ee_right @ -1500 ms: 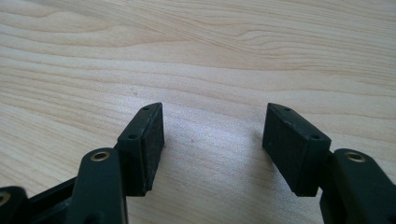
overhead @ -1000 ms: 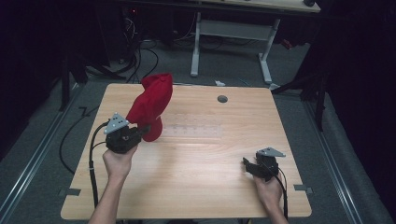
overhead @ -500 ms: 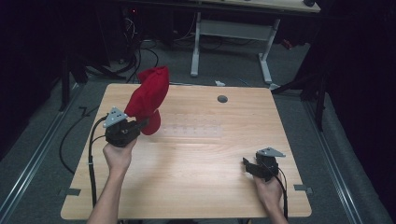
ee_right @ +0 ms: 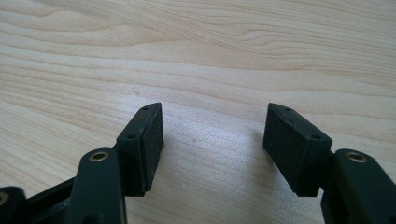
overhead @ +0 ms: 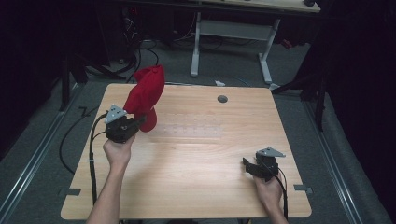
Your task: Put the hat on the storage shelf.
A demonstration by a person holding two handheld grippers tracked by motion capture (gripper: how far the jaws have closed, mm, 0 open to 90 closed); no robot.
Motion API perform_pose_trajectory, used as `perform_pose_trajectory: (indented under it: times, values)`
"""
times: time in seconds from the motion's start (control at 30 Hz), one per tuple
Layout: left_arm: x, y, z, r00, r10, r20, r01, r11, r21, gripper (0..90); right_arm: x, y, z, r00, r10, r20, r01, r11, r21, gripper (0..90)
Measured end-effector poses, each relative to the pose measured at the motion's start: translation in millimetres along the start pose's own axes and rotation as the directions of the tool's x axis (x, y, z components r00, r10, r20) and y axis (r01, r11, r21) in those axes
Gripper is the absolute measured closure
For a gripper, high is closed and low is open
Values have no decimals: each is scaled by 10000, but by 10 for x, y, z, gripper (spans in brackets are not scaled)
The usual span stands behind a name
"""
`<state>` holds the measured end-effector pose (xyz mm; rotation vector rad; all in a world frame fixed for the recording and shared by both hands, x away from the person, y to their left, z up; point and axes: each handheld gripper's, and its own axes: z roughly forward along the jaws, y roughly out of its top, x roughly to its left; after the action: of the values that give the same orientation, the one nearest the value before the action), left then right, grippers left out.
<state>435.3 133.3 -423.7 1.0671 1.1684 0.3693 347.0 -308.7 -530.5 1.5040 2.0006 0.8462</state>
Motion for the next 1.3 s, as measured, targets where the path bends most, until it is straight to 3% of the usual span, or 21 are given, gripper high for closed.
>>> perform_pose_trajectory:
  times: [0.27, 0.77, 1.3]
  values:
    - [-10, -40, 85, 9990, 443, 6, -443, 9989, 176, 852, 6, -2, -2, 10000, -12, -34, 12, 10000, 0, 383]
    - [31, -145, 181, 9964, 827, -183, -819, 9959, 391, 852, 7, -2, -3, 10000, -39, -72, 39, 10000, 0, 380]
    - [100, -263, 193, 9973, 662, -328, -643, 9963, 567, 851, 8, -2, -3, 10000, -32, -81, 32, 10000, 6, 380]
